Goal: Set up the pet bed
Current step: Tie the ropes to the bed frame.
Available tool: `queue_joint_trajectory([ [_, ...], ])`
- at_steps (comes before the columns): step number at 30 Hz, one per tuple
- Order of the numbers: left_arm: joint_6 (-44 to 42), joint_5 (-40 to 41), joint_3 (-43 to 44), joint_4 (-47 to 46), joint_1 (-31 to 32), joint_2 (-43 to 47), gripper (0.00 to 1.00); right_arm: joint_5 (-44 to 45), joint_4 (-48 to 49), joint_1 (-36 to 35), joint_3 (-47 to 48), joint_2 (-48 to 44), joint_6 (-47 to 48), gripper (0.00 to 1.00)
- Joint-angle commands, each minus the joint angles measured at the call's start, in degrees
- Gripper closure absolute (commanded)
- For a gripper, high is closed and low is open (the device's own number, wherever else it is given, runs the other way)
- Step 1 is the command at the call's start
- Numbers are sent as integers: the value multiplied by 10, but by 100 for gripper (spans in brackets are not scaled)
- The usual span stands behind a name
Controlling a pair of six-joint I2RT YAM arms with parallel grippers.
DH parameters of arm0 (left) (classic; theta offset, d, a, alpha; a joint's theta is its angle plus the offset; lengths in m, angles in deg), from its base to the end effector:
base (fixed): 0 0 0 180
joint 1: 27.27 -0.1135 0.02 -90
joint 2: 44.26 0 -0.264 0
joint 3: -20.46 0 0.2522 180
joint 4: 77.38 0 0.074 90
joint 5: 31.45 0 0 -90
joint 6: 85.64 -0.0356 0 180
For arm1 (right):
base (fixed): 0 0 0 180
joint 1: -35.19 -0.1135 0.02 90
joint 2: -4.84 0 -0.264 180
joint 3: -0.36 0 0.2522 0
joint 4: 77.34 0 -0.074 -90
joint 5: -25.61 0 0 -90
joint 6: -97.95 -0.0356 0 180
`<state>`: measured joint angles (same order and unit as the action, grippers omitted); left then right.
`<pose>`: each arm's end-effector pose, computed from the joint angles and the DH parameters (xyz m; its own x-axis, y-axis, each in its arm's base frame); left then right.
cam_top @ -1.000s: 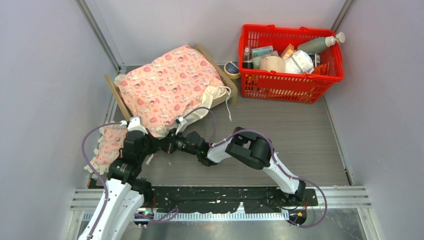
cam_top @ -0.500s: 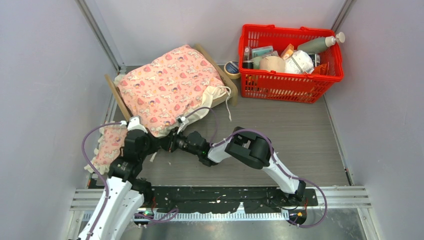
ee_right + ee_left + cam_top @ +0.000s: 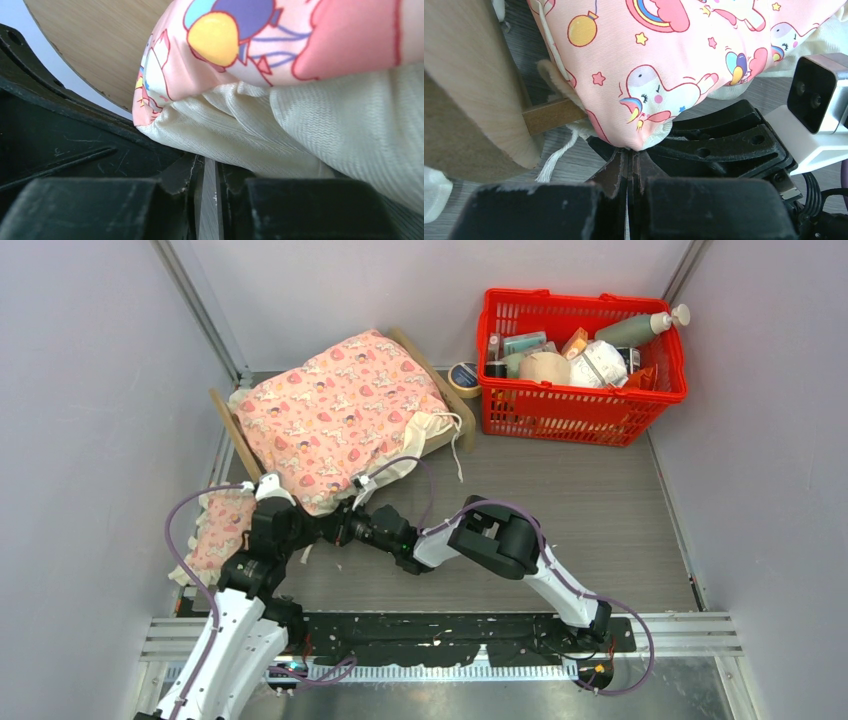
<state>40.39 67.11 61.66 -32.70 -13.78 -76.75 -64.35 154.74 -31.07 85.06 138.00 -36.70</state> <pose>0.1325 -0.0263 0.2294 -0.5287 -0.4713 -0.7059 -0.2441 0.8810 -0.4053 0.1921 0.4368 0.1242 -0.6250 0.3245 -0.7100 -0.6689 0.2462 0.7014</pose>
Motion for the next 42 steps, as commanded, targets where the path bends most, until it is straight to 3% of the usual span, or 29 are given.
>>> queue_joint_trajectory([
  [1, 13, 5, 16, -13, 1, -5, 100, -3, 37, -14, 19, 2, 10, 77],
  [8, 25, 14, 14, -9, 1, 5, 100, -2, 35, -21, 19, 10, 28, 69],
  [14, 26, 17, 14, -6, 1, -2, 100, 18, 50, -22, 11, 12, 29, 74],
  [19, 28, 22, 12, -6, 1, -2, 100, 23, 42, -23, 6, 11, 37, 64],
  [26, 28, 19, 12, -3, 1, 1, 100, 60, 27, -23, -45, -25, 51, 64],
  [27, 27, 18, 14, -2, 1, 2, 100, 66, 18, -23, -58, -43, 62, 64],
  [28, 25, 15, 19, 0, 1, 2, 91, 70, -7, -23, -63, -60, 66, 64],
  [31, 16, 2, 34, 14, 1, 1, 81, 97, -48, -23, -85, -85, 78, 64],
  [37, -4, 12, 40, 32, 1, 20, 80, 200, -180, -24, -91, -122, 12, 62],
  [42, -17, 24, 48, 61, 1, 46, 75, 235, -283, -24, -20, -103, 47, 61],
])
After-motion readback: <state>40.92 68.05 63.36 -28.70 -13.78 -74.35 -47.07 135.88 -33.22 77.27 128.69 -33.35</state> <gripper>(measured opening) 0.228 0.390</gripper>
